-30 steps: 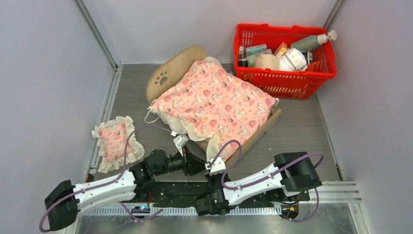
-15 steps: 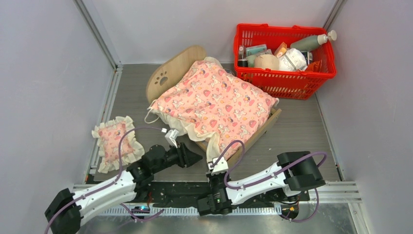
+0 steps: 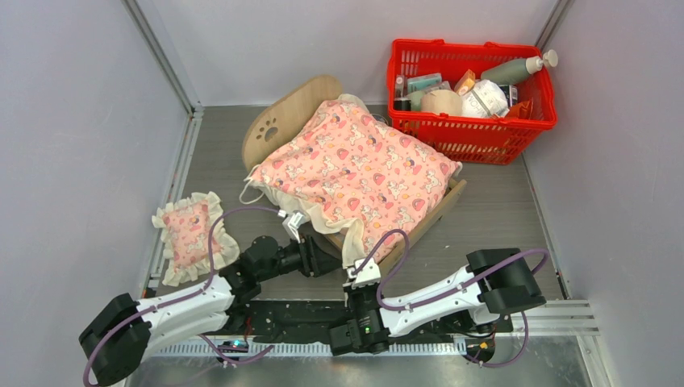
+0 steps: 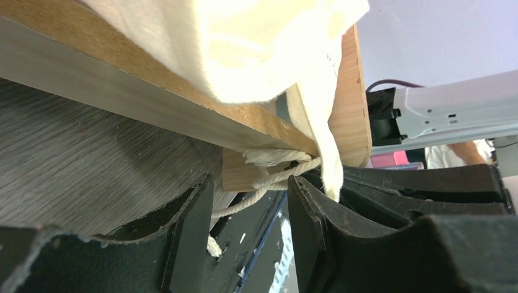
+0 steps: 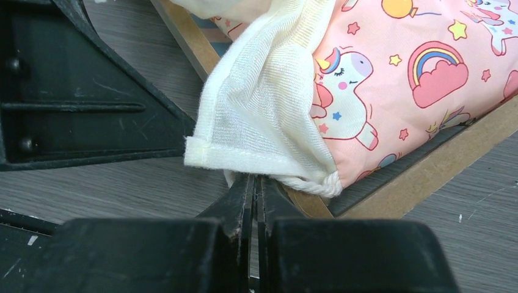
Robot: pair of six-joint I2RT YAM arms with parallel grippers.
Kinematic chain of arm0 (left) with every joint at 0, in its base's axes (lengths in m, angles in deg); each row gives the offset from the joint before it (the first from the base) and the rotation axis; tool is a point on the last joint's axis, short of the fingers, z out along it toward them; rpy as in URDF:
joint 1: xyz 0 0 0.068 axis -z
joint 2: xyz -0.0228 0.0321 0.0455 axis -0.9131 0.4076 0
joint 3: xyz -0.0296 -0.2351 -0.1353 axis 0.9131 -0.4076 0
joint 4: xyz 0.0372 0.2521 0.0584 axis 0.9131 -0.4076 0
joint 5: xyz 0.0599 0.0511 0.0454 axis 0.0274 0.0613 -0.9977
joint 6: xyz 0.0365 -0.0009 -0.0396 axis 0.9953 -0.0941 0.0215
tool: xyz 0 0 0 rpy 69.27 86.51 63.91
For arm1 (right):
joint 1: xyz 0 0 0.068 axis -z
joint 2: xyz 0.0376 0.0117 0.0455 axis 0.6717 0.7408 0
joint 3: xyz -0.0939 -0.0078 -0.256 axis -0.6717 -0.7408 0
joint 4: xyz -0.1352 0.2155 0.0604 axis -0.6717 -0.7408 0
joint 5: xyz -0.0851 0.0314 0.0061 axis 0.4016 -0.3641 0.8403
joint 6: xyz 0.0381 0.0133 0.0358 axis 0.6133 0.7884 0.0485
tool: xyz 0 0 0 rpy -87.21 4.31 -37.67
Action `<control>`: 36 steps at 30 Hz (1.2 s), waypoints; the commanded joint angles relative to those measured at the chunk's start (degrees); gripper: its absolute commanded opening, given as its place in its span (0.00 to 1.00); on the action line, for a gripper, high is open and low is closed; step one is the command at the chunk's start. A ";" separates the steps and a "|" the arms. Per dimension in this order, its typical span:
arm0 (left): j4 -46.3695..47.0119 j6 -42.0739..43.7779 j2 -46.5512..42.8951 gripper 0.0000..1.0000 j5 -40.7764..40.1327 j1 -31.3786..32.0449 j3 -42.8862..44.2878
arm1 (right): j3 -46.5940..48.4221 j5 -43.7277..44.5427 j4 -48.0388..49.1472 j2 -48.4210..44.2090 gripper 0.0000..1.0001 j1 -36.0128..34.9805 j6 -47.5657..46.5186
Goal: Set up the pet bed
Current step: Tie the ropes to the bed frame.
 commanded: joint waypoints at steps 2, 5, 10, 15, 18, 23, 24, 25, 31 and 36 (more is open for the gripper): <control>2.31 -6.27 -0.09 0.51 2.08 -1.13 0.67 | 0.90 0.20 1.53 0.27 0.05 0.20 -3.27; -0.92 -8.98 -0.63 0.52 2.92 -1.22 1.87 | 1.34 0.18 1.74 0.69 0.05 0.20 -3.23; -2.30 -14.78 -3.04 0.53 1.74 -1.31 1.45 | 1.34 0.20 2.65 0.86 0.05 0.18 -3.30; -0.05 -23.71 -4.74 0.54 -0.54 -1.39 -0.83 | 1.60 -0.74 4.66 1.20 0.05 0.18 -3.31; -0.93 -25.42 -5.07 0.54 -0.37 -1.65 -0.34 | 1.39 -0.82 5.68 1.59 0.05 0.20 -3.02; -2.57 -26.97 -4.54 0.54 -1.76 -2.54 -1.28 | 1.17 -0.79 6.65 2.40 0.05 0.20 -2.70; -2.10 -27.40 -3.90 0.54 -1.64 -2.69 -1.54 | 1.05 -0.81 6.61 2.39 0.05 0.20 -2.65; -1.23 -27.87 -3.26 0.53 -1.52 -2.71 -1.80 | 0.81 -1.01 6.60 2.34 0.05 0.15 -2.36; 2.45 -28.84 2.29 0.50 -0.60 -2.72 -2.38 | 0.18 -1.66 6.24 2.17 0.17 0.20 -0.84; 8.68 -29.88 6.73 0.48 -0.83 -2.72 -3.25 | 0.52 -1.58 4.86 2.45 0.23 0.20 0.42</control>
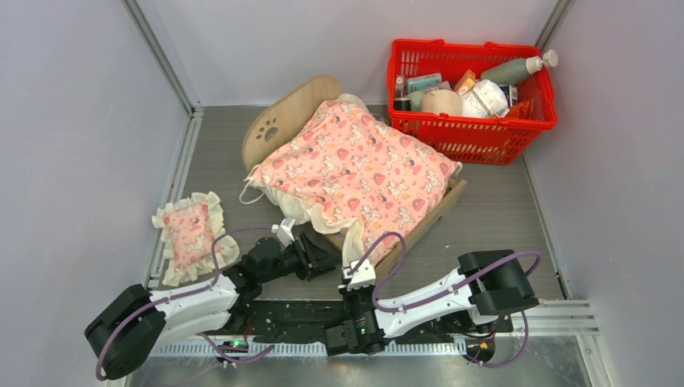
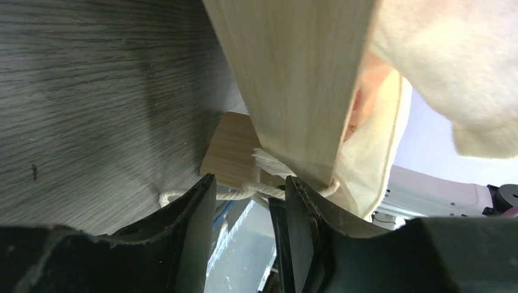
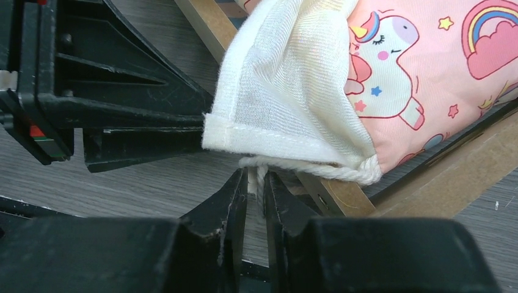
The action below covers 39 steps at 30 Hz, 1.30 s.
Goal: Set up the pet bed
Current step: Tie the ropes to the bed frame.
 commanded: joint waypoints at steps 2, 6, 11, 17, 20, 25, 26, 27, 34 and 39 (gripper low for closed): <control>7.68 -0.79 3.26 0.48 0.26 -0.25 0.26 | 1.17 1.21 -2.11 0.58 0.15 0.15 2.66; 8.08 -0.08 4.42 0.46 -0.29 -0.25 -0.04 | 2.23 1.22 -3.58 1.29 0.05 0.10 2.95; 11.70 -0.53 6.89 0.45 0.74 -0.25 -0.20 | 1.84 1.23 -3.06 1.74 0.05 0.15 3.78; 16.60 -3.66 9.08 0.48 1.60 -0.25 -0.47 | -4.40 2.40 10.57 -1.72 0.05 0.15 -5.48; 16.30 -4.11 9.39 0.50 1.67 -0.23 -0.19 | -8.07 2.35 15.35 -4.37 0.05 0.49 -8.79; 17.82 -3.48 10.80 0.49 1.31 -0.23 -0.39 | -8.32 2.31 17.41 -4.52 0.05 1.13 -11.32; 17.89 -3.24 11.09 0.49 1.69 -0.22 -0.31 | -7.95 2.15 17.46 -4.39 0.05 1.26 -11.54; 17.84 -3.02 11.38 0.48 1.75 -0.25 -0.46 | -7.82 1.86 17.43 -4.03 0.06 1.51 -11.77; 21.06 -4.43 13.22 0.44 0.43 -0.25 -2.74 | -7.31 1.31 17.46 -3.73 0.05 2.23 -12.15; 22.18 -5.07 14.25 0.43 1.43 -0.24 -2.21 | -7.24 0.90 17.44 -3.79 0.05 2.26 -12.06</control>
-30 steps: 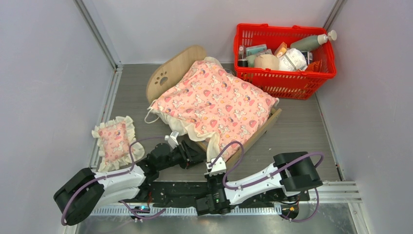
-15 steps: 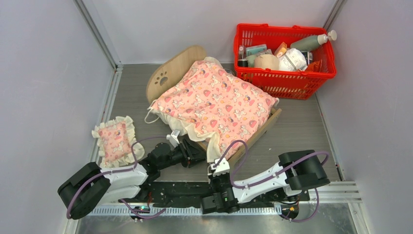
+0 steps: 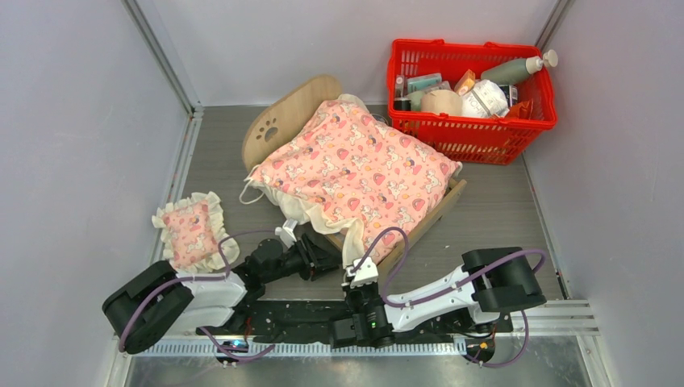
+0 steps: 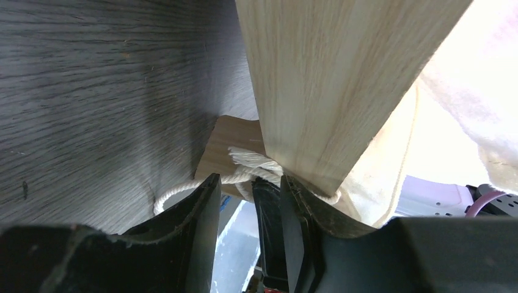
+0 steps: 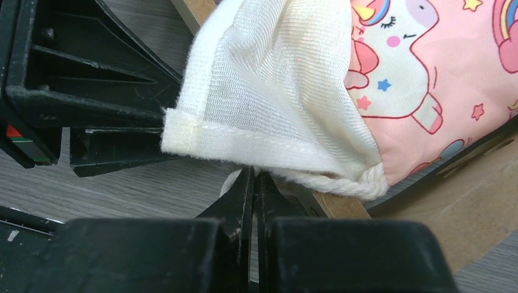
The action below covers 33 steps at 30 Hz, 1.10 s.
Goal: Set up the pet bed
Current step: Tie the ropes to the bed frame.
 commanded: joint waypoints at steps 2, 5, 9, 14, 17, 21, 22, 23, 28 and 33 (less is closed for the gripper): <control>5.74 -1.43 0.72 0.43 0.25 -0.23 0.06 | 1.35 1.07 0.72 -0.98 0.05 0.25 -0.26; 7.53 1.39 0.60 0.35 0.18 -0.34 -0.18 | 1.28 0.96 0.75 -1.05 0.05 0.25 -0.14; -3.87 18.25 0.00 0.34 2.85 -0.58 4.43 | 0.94 0.91 0.74 -1.88 0.05 0.25 -0.51; 1.84 28.45 -0.45 0.34 -2.51 -0.49 1.17 | 0.17 0.66 0.72 -3.00 0.05 0.32 -0.06; 5.71 30.65 0.86 0.34 -3.08 -0.49 0.00 | -0.63 0.47 0.75 -3.96 0.05 0.34 0.29; 16.61 32.38 8.19 0.34 3.06 -0.49 0.94 | -1.74 0.58 0.74 -5.14 0.05 0.34 0.83; 20.36 32.30 10.82 0.34 4.68 -0.49 0.78 | -1.82 0.62 0.69 -5.38 0.05 0.27 0.82; 24.38 32.34 13.29 0.34 5.87 -0.49 0.76 | -1.99 0.64 0.73 -5.51 0.05 0.31 0.76; 39.14 32.62 25.63 0.34 10.84 -0.52 1.69 | -2.39 0.35 0.72 -6.00 0.05 0.34 0.64; 39.19 38.03 26.29 0.34 12.79 -0.31 2.44 | -2.55 0.31 0.76 -5.97 0.05 0.34 0.93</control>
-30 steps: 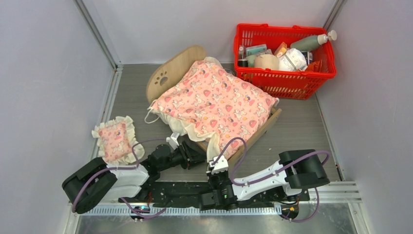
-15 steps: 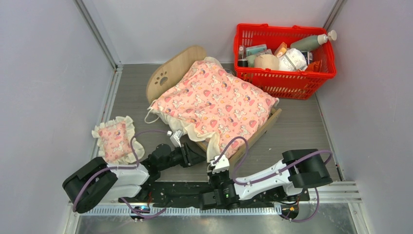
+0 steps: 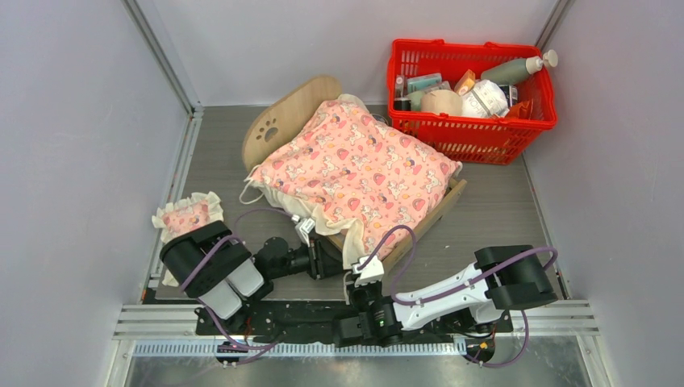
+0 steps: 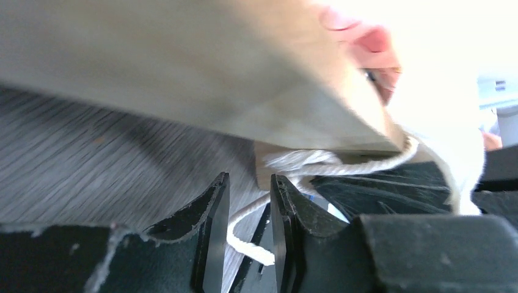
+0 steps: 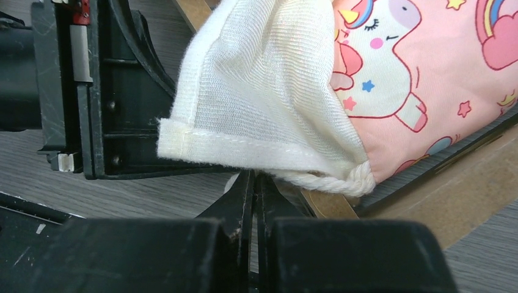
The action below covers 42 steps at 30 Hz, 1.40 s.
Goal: Set up the pet bed
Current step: Tie the ropes to the bed frame.
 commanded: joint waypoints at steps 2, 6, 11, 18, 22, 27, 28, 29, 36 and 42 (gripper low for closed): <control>9.05 8.55 -1.93 0.35 4.42 0.14 1.04 | -0.46 1.65 -1.12 -1.96 0.05 0.22 1.04; 9.06 11.99 -2.54 0.37 4.96 0.13 0.89 | -0.38 1.81 -1.09 -1.95 0.05 0.23 1.03; 9.09 13.18 -2.10 0.37 4.92 0.21 1.18 | -0.47 1.75 -1.12 -2.22 0.05 0.23 1.02; 9.05 13.89 -0.90 0.35 5.04 0.21 2.31 | -0.39 1.86 -1.11 -2.46 0.05 0.19 0.98; 9.08 14.65 -0.37 0.28 5.55 0.30 3.27 | -0.35 1.88 -1.08 -2.43 0.05 0.22 0.90; 9.03 14.66 0.77 0.16 6.83 0.46 4.12 | -0.35 1.89 -1.09 -2.61 0.05 0.23 0.97; 9.04 14.70 0.80 0.12 6.96 0.54 4.25 | -0.35 1.86 -1.08 -2.58 0.05 0.23 0.95; 9.07 14.64 0.82 0.08 7.00 0.64 4.18 | -0.36 1.88 -1.11 -2.61 0.05 0.23 0.99; 8.54 11.08 -0.56 0.00 1.35 0.65 1.28 | -0.59 0.76 -1.08 -3.49 0.16 0.22 1.08; -0.91 7.46 -5.12 0.00 -2.61 0.65 1.35 | -0.30 -0.67 -1.52 -5.22 0.31 -0.80 -2.49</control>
